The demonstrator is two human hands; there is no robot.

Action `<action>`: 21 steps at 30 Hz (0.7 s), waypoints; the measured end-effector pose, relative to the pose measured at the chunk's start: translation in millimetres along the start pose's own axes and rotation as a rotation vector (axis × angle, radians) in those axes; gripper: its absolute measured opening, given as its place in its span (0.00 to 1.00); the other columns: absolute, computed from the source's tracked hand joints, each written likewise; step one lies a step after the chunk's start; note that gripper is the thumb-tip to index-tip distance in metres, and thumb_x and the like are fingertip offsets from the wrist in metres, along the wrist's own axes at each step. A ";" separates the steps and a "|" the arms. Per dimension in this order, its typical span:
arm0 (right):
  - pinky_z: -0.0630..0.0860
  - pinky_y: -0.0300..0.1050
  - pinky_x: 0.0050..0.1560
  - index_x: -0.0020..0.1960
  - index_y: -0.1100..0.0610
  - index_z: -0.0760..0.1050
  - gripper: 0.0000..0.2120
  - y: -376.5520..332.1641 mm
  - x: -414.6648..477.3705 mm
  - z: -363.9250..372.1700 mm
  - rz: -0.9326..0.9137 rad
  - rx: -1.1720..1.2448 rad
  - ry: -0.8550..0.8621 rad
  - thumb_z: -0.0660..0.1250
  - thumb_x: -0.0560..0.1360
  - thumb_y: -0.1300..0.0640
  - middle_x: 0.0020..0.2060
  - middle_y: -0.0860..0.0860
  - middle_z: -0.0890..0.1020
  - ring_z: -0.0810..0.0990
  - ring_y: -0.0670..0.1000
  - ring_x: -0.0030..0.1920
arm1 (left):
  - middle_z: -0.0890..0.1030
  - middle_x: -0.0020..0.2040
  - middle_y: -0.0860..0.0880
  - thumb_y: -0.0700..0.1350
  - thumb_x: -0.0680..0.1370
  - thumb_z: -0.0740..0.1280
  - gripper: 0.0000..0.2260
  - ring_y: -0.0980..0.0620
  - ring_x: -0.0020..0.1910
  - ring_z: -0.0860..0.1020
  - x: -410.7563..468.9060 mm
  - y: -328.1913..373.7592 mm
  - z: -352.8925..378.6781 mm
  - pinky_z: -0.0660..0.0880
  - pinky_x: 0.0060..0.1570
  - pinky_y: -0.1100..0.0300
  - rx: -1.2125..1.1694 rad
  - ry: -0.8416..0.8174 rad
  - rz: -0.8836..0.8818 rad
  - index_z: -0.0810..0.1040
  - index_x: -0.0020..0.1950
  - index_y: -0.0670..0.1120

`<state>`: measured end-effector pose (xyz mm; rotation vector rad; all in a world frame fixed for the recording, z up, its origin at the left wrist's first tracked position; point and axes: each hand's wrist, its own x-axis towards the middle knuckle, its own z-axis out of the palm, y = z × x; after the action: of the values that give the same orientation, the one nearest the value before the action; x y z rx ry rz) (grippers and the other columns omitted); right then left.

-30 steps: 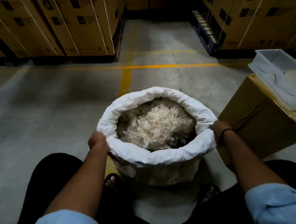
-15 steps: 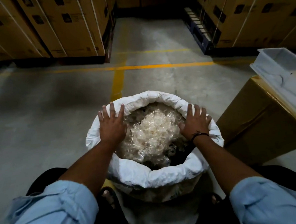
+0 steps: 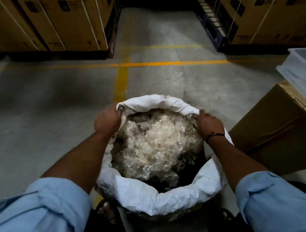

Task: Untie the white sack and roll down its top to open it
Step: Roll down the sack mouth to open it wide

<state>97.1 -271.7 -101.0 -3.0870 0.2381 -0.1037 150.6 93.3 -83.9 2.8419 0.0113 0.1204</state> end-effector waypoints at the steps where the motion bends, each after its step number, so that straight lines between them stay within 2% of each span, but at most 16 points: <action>1: 0.75 0.55 0.47 0.61 0.62 0.70 0.20 0.9 5.1 -5.3 0.022 0.054 -0.015 0.54 0.82 0.47 0.50 0.65 0.81 0.81 0.66 0.48 | 0.82 0.54 0.37 0.60 0.83 0.55 0.22 0.38 0.51 0.81 8.3 -3.9 -7.1 0.75 0.50 0.49 -0.222 -0.104 -0.043 0.78 0.62 0.46; 3: 0.74 0.53 0.52 0.60 0.62 0.74 0.23 7.8 18.4 -16.0 0.087 0.170 -0.120 0.52 0.82 0.45 0.54 0.66 0.80 0.79 0.66 0.54 | 0.84 0.50 0.38 0.61 0.82 0.59 0.21 0.45 0.45 0.81 17.2 -8.4 -26.1 0.75 0.46 0.54 -0.630 -0.272 -0.220 0.81 0.54 0.44; 4: 0.73 0.51 0.53 0.58 0.63 0.76 0.24 13.4 23.2 -19.7 0.109 0.236 -0.178 0.52 0.82 0.44 0.56 0.66 0.80 0.78 0.65 0.56 | 0.84 0.45 0.40 0.59 0.82 0.62 0.19 0.48 0.40 0.81 17.0 -12.0 -31.5 0.75 0.42 0.56 -0.743 -0.339 -0.338 0.81 0.52 0.44; 6: 0.70 0.47 0.49 0.53 0.63 0.79 0.25 25.7 24.9 -23.4 0.149 0.366 -0.266 0.55 0.82 0.43 0.54 0.66 0.81 0.79 0.64 0.56 | 0.83 0.37 0.44 0.54 0.82 0.65 0.14 0.52 0.31 0.81 10.3 -19.3 -33.4 0.76 0.35 0.58 -0.917 -0.485 -0.478 0.81 0.52 0.44; 8: 0.68 0.45 0.47 0.51 0.62 0.79 0.26 36.4 22.7 -22.8 0.158 0.400 -0.317 0.56 0.81 0.41 0.52 0.65 0.81 0.80 0.63 0.54 | 0.85 0.41 0.42 0.59 0.78 0.67 0.20 0.50 0.34 0.84 7.1 -21.7 -27.9 0.81 0.36 0.56 -1.018 -0.581 -0.513 0.81 0.53 0.42; 10: 0.70 0.46 0.49 0.55 0.63 0.78 0.29 38.9 23.5 -21.2 0.168 0.342 -0.356 0.55 0.80 0.37 0.54 0.65 0.81 0.79 0.63 0.55 | 0.85 0.51 0.40 0.71 0.68 0.70 0.34 0.45 0.43 0.85 13.2 -22.8 -20.5 0.82 0.47 0.51 -0.886 -0.541 -0.481 0.81 0.56 0.41; 11: 0.71 0.48 0.52 0.58 0.63 0.77 0.30 37.0 23.9 -23.8 0.178 0.303 -0.372 0.54 0.79 0.36 0.56 0.65 0.80 0.78 0.63 0.57 | 0.84 0.55 0.39 0.74 0.67 0.68 0.38 0.43 0.46 0.84 15.6 -22.0 -21.3 0.81 0.50 0.50 -0.710 -0.498 -0.414 0.80 0.58 0.41; 13: 0.72 0.52 0.58 0.63 0.62 0.72 0.30 30.6 21.0 -34.2 0.171 0.191 -0.340 0.54 0.79 0.37 0.61 0.65 0.77 0.76 0.64 0.60 | 0.76 0.65 0.35 0.72 0.74 0.62 0.39 0.37 0.57 0.80 11.2 -15.5 -31.9 0.75 0.58 0.47 -0.205 -0.289 -0.289 0.71 0.69 0.41; 15: 0.71 0.57 0.60 0.67 0.61 0.66 0.27 19.5 8.5 -51.0 0.096 0.033 -0.172 0.58 0.78 0.41 0.65 0.63 0.72 0.72 0.66 0.62 | 0.71 0.70 0.35 0.67 0.77 0.62 0.35 0.33 0.67 0.71 -3.5 -2.1 -50.1 0.68 0.65 0.41 0.109 -0.061 -0.171 0.63 0.75 0.44; 16: 0.71 0.57 0.61 0.68 0.60 0.65 0.27 10.8 -1.7 -60.3 0.033 -0.009 -0.079 0.60 0.77 0.43 0.65 0.62 0.71 0.71 0.66 0.63 | 0.71 0.70 0.36 0.64 0.78 0.63 0.32 0.33 0.67 0.70 -13.3 6.2 -56.5 0.68 0.66 0.40 0.153 -0.033 -0.092 0.64 0.75 0.45; 18: 0.70 0.57 0.60 0.68 0.59 0.68 0.26 -10.4 -22.4 -72.2 -0.099 0.056 0.010 0.62 0.75 0.46 0.64 0.62 0.72 0.71 0.65 0.62 | 0.73 0.68 0.38 0.60 0.77 0.66 0.27 0.35 0.66 0.71 -41.8 26.0 -62.2 0.70 0.65 0.42 0.139 -0.101 0.050 0.69 0.72 0.48; 20: 0.69 0.54 0.64 0.64 0.57 0.74 0.24 -29.9 -46.1 -75.8 -0.259 0.164 -0.055 0.63 0.73 0.45 0.62 0.60 0.76 0.73 0.63 0.62 | 0.72 0.70 0.39 0.59 0.76 0.68 0.23 0.37 0.68 0.70 -82.7 46.3 -58.1 0.68 0.65 0.44 0.111 -0.118 0.197 0.75 0.68 0.51; 21: 0.68 0.52 0.66 0.62 0.56 0.76 0.22 -38.0 -60.2 -73.9 -0.342 0.192 -0.140 0.65 0.73 0.44 0.61 0.59 0.77 0.73 0.61 0.63 | 0.71 0.72 0.40 0.58 0.75 0.70 0.21 0.37 0.70 0.69 -106.1 54.6 -56.5 0.67 0.67 0.45 0.114 -0.081 0.285 0.77 0.65 0.52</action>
<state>38.3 -227.6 -29.3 -2.8936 -0.2885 0.0746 40.0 55.4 -22.7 2.9427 -0.4169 0.0661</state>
